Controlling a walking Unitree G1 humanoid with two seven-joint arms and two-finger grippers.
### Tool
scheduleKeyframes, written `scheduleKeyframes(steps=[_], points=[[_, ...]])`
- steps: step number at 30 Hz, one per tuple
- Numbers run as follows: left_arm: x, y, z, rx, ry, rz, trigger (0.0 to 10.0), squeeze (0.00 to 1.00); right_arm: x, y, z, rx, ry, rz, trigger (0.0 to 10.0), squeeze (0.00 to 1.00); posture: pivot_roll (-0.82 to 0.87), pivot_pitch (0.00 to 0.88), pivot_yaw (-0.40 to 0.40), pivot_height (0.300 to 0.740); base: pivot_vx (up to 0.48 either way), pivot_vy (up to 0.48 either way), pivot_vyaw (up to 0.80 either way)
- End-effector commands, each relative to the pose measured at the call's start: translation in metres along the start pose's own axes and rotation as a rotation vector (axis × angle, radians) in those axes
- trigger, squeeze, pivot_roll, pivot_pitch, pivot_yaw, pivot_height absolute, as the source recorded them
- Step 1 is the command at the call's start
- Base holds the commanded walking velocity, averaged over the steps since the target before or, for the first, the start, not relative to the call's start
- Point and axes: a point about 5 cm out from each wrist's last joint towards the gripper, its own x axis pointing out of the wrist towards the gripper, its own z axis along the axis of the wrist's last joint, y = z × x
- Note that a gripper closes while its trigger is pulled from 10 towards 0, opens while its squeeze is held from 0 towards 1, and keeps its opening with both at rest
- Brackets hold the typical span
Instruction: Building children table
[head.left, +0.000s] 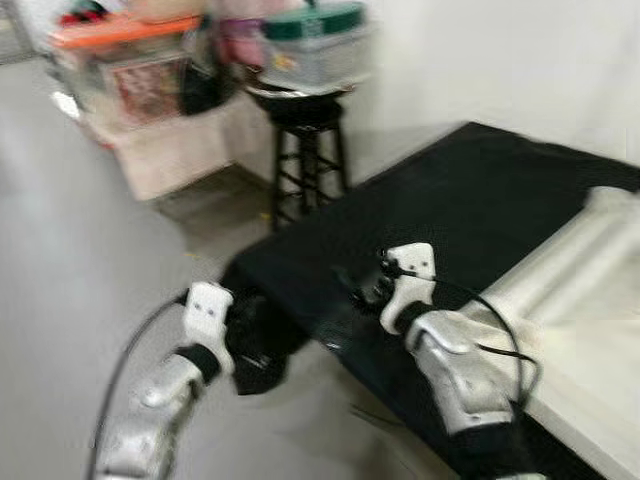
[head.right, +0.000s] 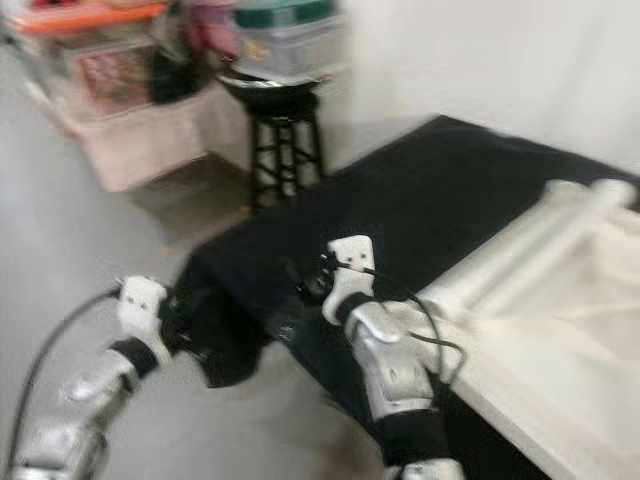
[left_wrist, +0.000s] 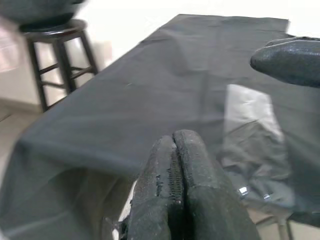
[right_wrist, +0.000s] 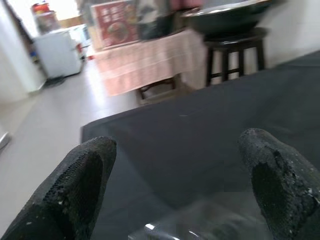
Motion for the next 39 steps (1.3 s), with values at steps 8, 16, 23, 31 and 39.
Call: scheduleKeyframes(steps=[8,16,23,31,39], points=[[-0.002,0.002,-0.001,-0.006,0.010,0.005,10.0,0.00,0.001,0.006,0.000,-0.008,-0.011,0.033,10.0,0.00,-0.08,0.000,0.040,0.740,0.000,0.000,-0.80],[-0.002,0.004,0.001,0.002,-0.006,0.022,10.0,0.00,-0.001,0.016,0.006,-0.066,-0.057,0.117,10.0,0.00,-0.08,0.000,0.039,0.740,0.000,0.000,-0.80],[-0.002,0.007,0.003,0.040,-0.018,0.039,10.0,0.00,0.001,0.021,0.013,-0.203,-0.056,0.153,10.0,0.00,-0.08,0.000,0.032,0.740,0.000,0.000,-0.80],[0.002,0.001,0.001,0.141,0.006,-0.005,10.0,0.00,0.004,0.029,0.000,-0.281,0.000,0.191,10.0,0.00,-0.08,0.000,0.025,0.740,0.000,0.000,-0.80],[0.003,0.001,0.000,0.139,0.006,-0.004,10.0,0.00,0.004,0.026,-0.001,-0.247,0.002,0.179,10.0,0.00,-0.09,0.000,0.029,0.740,0.000,0.000,-0.80]])
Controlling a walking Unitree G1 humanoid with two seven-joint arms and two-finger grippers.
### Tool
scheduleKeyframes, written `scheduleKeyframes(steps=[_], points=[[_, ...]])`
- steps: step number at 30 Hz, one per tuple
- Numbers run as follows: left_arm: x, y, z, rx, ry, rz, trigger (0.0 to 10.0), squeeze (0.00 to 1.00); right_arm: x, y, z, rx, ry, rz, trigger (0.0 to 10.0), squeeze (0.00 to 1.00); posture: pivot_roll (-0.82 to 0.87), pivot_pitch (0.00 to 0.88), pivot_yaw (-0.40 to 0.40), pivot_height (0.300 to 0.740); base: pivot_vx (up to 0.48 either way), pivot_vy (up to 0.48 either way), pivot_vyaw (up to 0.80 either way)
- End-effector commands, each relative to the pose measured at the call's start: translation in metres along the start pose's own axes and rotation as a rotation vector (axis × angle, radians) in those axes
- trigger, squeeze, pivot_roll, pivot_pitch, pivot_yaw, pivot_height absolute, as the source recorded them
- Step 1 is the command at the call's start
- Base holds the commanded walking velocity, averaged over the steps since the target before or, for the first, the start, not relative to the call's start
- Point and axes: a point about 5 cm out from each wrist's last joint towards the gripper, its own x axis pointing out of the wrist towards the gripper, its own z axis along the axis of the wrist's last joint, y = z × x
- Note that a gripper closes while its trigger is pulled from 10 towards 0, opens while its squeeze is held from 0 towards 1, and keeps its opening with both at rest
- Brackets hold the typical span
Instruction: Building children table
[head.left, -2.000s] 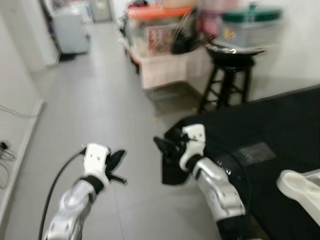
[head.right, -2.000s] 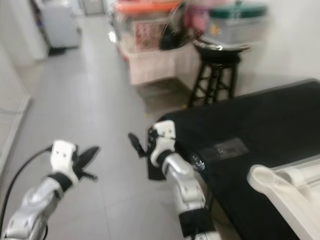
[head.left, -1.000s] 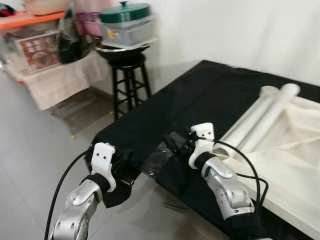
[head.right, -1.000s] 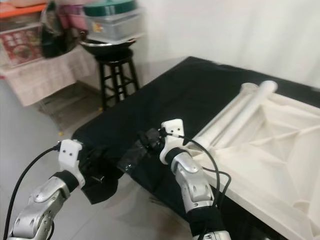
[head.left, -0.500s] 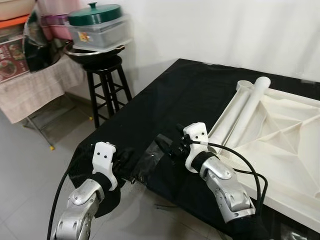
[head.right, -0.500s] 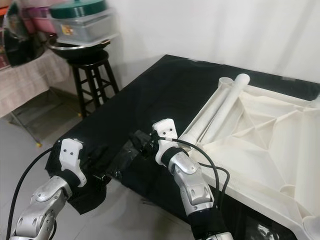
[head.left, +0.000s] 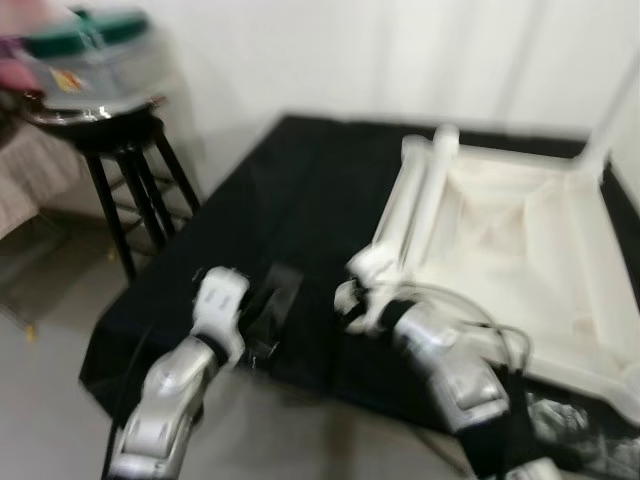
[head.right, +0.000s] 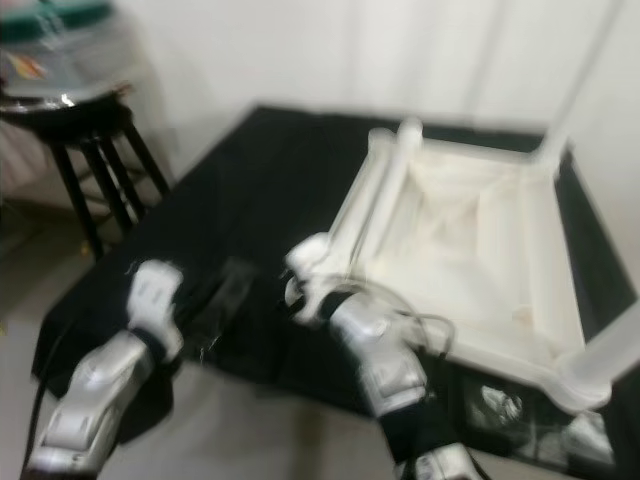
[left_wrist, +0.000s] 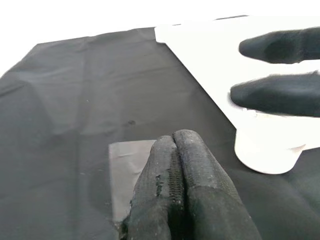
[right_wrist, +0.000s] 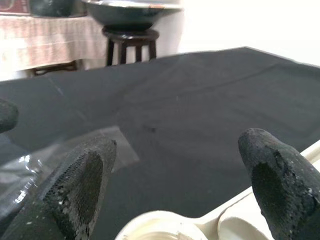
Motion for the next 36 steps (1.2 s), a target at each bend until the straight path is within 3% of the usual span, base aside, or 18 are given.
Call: scheduleKeyframes(steps=[1,21,30,33,35,36], points=[[-0.005,0.005,-0.007,0.008,0.031,0.017,10.0,0.00,0.005,0.010,0.004,0.004,-0.022,0.035,10.0,0.00,-0.09,0.000,0.029,0.740,0.000,0.000,-0.80],[-0.006,0.009,-0.004,0.005,0.012,0.023,10.0,0.00,0.006,0.009,0.004,0.033,-0.031,0.025,10.0,0.00,-0.08,0.000,0.037,0.740,0.000,0.000,-0.80],[-0.003,0.014,0.006,0.092,-0.020,0.008,10.0,0.00,0.009,0.009,0.005,0.030,-0.038,0.026,10.0,0.00,-0.07,0.000,0.037,0.740,0.000,0.000,-0.18],[-0.003,0.014,0.015,0.158,-0.039,-0.019,10.0,0.00,0.008,0.010,0.005,0.025,-0.041,0.023,10.0,0.00,-0.07,0.000,0.037,0.740,0.000,0.000,0.00],[-0.003,0.017,0.021,0.284,-0.028,-0.054,10.0,0.00,0.007,0.009,0.006,0.025,-0.043,0.015,10.0,0.00,-0.07,0.000,0.033,0.740,0.000,0.000,0.00],[-0.003,0.017,0.021,0.306,-0.024,-0.061,10.0,0.00,0.007,0.008,0.006,0.025,-0.043,0.012,10.0,0.00,-0.07,0.000,0.033,0.740,0.000,0.000,0.00]])
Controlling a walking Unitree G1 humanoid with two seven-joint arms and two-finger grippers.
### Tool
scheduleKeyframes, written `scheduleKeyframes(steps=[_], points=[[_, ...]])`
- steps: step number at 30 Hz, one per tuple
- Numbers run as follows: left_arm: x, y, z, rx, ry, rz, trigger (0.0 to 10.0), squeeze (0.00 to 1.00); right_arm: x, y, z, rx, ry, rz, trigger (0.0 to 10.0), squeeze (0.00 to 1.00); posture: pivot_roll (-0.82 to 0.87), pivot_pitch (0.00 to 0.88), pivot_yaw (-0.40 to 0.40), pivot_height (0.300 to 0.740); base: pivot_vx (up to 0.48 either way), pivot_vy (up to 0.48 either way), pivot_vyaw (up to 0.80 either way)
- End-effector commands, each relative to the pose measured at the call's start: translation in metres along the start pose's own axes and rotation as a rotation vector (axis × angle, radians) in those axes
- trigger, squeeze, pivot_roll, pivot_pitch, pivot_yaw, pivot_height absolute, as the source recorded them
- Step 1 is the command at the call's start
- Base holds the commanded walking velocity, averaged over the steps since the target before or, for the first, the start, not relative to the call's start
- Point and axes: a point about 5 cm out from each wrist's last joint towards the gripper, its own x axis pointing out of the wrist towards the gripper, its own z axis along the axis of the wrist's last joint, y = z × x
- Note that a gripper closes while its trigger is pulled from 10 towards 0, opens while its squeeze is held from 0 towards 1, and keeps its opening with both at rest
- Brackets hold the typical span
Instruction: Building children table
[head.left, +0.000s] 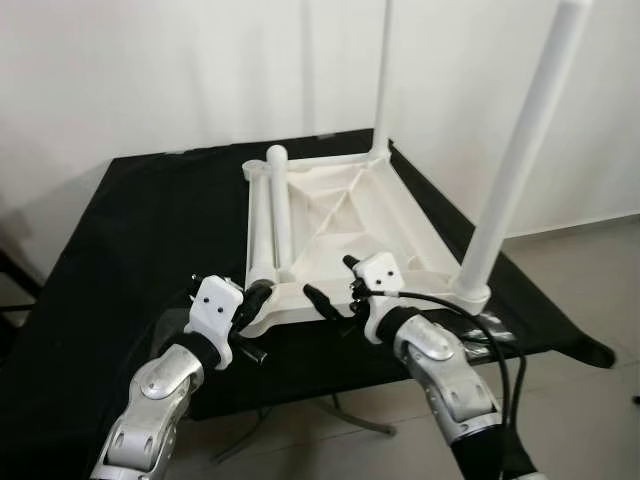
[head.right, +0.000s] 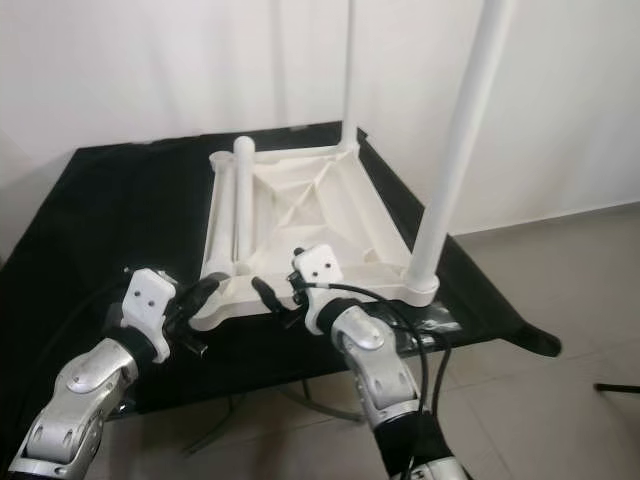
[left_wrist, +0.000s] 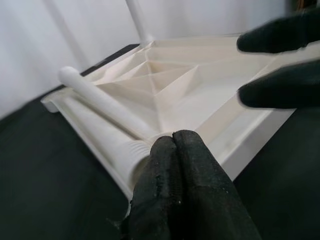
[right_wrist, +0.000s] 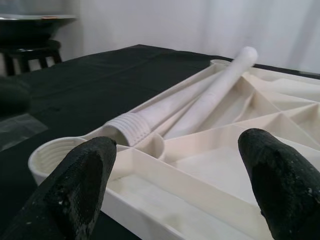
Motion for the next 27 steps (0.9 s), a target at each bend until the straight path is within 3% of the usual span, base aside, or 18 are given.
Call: scheduleKeyframes(steps=[1,7,8,11,13,14,15,27], points=[[0.001,-0.001,0.004,0.059,-0.006,-0.027,10.0,0.00,0.001,0.000,0.003,-0.009,-0.019,-0.003,10.0,0.00,-0.07,0.000,0.033,0.740,0.000,0.000,0.00],[-0.001,0.003,0.002,0.013,0.000,0.002,10.0,0.00,-0.001,0.002,0.005,-0.065,-0.017,0.003,10.0,0.00,-0.06,0.000,0.032,0.740,0.000,0.000,0.00],[-0.004,0.005,-0.003,-0.079,-0.006,0.071,10.0,0.00,-0.003,0.003,0.005,-0.107,-0.010,0.000,10.0,0.00,-0.06,0.000,0.036,0.740,0.000,0.000,0.00],[-0.004,0.005,-0.003,-0.079,-0.006,0.071,10.0,0.00,-0.003,0.003,0.005,-0.107,-0.010,0.000,10.0,0.00,-0.06,0.000,0.036,0.740,0.000,0.000,0.00],[-0.013,0.002,-0.016,-0.286,-0.013,0.259,10.0,0.00,-0.011,0.005,0.002,-0.153,0.014,-0.018,10.0,0.00,-0.06,0.000,0.029,0.740,0.000,0.000,0.00],[-0.013,0.002,-0.016,-0.286,-0.013,0.259,10.0,0.00,-0.011,0.005,0.002,-0.153,0.014,-0.018,10.0,0.00,-0.06,0.000,0.029,0.740,0.000,0.000,0.00],[-0.018,0.002,-0.020,-0.344,-0.013,0.327,10.0,0.00,-0.014,0.004,0.001,-0.151,0.019,-0.033,10.0,0.00,-0.06,0.000,0.029,0.740,0.000,0.000,0.00],[-0.017,0.000,-0.024,-0.376,-0.010,0.335,10.0,0.00,-0.015,-0.001,-0.002,-0.099,0.017,-0.044,10.0,0.00,-0.07,0.000,0.017,0.740,0.000,0.000,0.00]])
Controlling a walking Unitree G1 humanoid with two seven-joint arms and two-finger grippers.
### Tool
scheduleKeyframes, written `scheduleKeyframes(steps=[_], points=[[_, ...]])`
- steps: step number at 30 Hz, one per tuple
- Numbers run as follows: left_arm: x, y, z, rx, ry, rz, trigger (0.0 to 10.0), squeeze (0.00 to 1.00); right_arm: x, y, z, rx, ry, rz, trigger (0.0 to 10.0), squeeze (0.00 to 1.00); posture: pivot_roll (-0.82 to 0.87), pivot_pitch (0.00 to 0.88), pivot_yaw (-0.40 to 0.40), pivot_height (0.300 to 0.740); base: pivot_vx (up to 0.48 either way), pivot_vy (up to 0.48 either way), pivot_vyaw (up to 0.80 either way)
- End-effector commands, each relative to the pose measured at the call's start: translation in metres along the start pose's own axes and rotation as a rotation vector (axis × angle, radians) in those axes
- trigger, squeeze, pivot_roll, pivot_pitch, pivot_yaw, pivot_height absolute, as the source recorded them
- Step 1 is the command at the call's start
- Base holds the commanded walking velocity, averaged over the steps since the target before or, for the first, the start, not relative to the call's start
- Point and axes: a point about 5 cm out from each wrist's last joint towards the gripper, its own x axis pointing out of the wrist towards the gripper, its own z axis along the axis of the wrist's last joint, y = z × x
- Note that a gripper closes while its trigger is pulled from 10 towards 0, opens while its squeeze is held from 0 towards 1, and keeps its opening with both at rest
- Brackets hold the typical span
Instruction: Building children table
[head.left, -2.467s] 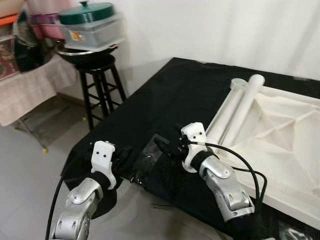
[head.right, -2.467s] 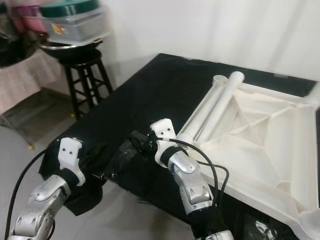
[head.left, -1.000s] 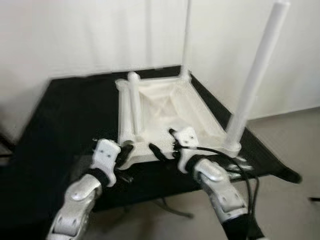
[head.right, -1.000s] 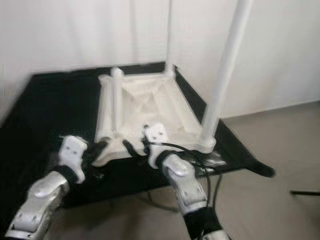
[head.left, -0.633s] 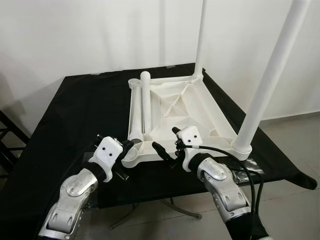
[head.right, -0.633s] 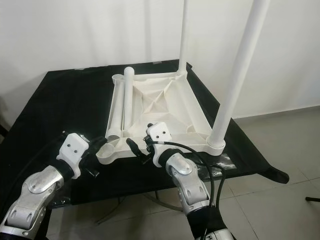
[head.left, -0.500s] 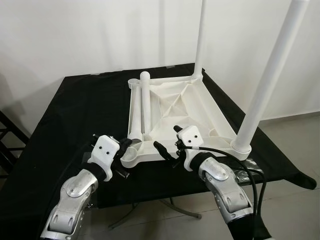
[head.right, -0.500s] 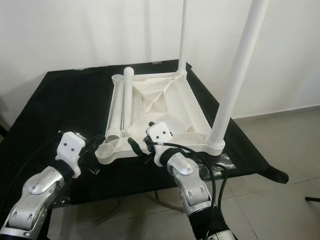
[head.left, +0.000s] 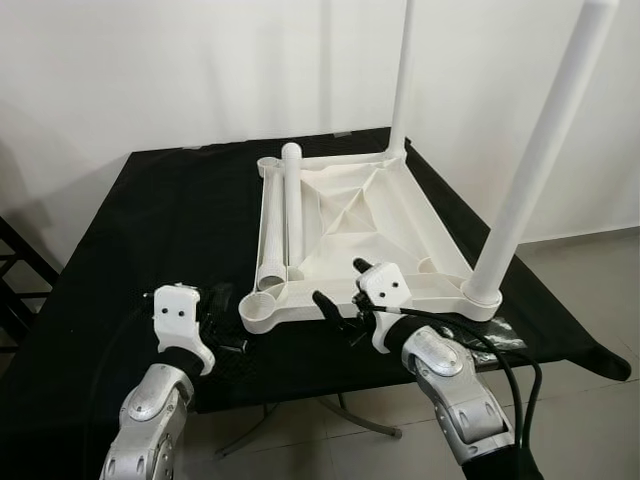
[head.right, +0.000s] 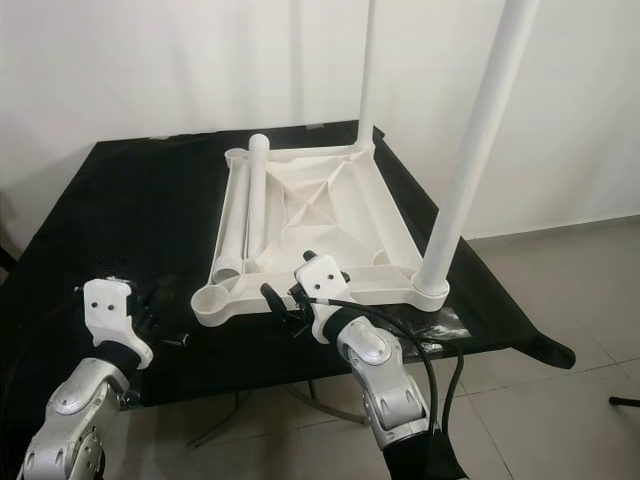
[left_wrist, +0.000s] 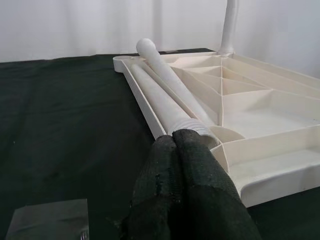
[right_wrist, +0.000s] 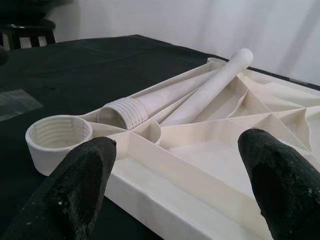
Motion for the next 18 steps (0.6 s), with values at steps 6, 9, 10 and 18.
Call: scheduleKeyframes(steps=[6,9,10,18], points=[[0.001,-0.005,-0.002,-0.005,0.008,-0.012,10.0,0.00,-0.001,-0.001,0.001,-0.016,-0.003,0.002,10.0,0.00,-0.08,0.000,0.018,0.740,0.000,0.000,0.00],[0.002,-0.008,-0.002,0.025,0.016,-0.036,10.0,0.00,-0.002,-0.001,0.001,-0.046,0.007,-0.009,10.0,0.00,-0.08,0.000,0.023,0.740,0.000,0.000,0.00],[0.003,-0.010,-0.002,0.039,0.020,-0.048,10.0,0.00,-0.002,-0.001,0.001,-0.065,0.012,-0.013,10.0,0.00,-0.08,0.000,0.023,0.740,0.000,0.000,0.00],[0.013,-0.035,0.003,0.565,0.055,-0.195,10.0,0.00,0.007,0.015,0.004,-0.632,0.098,0.020,10.0,0.00,-0.09,0.000,0.022,0.740,0.000,0.000,0.00]])
